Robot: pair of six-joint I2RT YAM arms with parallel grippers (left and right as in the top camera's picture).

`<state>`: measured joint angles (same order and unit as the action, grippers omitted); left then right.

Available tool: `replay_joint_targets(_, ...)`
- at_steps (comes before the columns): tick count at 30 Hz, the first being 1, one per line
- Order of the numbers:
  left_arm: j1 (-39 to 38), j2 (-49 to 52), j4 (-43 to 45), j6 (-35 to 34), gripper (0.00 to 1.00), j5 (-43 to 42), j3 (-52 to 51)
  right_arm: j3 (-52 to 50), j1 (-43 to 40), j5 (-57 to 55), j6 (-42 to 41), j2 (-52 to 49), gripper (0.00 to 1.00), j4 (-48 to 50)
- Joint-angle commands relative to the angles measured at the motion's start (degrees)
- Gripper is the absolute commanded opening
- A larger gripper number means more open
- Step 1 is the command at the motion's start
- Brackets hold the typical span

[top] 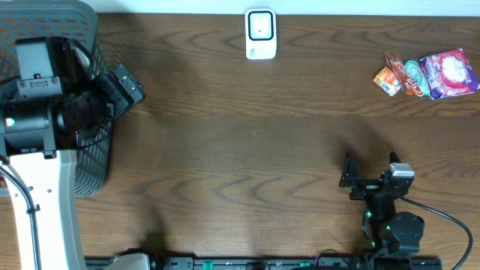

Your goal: Scan the item barcode

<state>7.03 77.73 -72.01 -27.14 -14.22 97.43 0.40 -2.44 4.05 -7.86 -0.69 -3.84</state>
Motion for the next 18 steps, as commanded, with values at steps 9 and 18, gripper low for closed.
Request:
replay_joint_targets(9,0.2,-0.1,-0.2,0.5,0.98,0.6,0.2,-0.1,0.3,-1.6,5.3,0.4,0.99,-0.4)
replay_joint_targets(18,0.2,-0.1,-0.2,0.5,0.98,0.6,0.2,-0.1,2.5,-1.6,8.8,0.4,0.99,-0.5)
